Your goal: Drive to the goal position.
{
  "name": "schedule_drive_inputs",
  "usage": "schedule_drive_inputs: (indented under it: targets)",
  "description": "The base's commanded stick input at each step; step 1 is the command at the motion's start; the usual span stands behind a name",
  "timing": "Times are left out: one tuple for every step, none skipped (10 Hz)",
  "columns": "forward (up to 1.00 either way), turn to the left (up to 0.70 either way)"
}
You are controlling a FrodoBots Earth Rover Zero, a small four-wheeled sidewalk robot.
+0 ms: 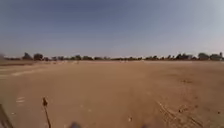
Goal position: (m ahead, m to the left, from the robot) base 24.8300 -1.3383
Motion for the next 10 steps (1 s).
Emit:
schedule_drive_inputs:
  targets:
    - [0.5, 0.0]
    - [0.5, 0.0]
    - [0.5, 0.0]
    - [0.5, 0.0]
    - [0.5, 0.0]
    - [0.5, 0.0]
    - [0.5, 0.0]
    - [0.5, 0.0]
    - [0.5, 0.0]
    - [0.5, 0.0]
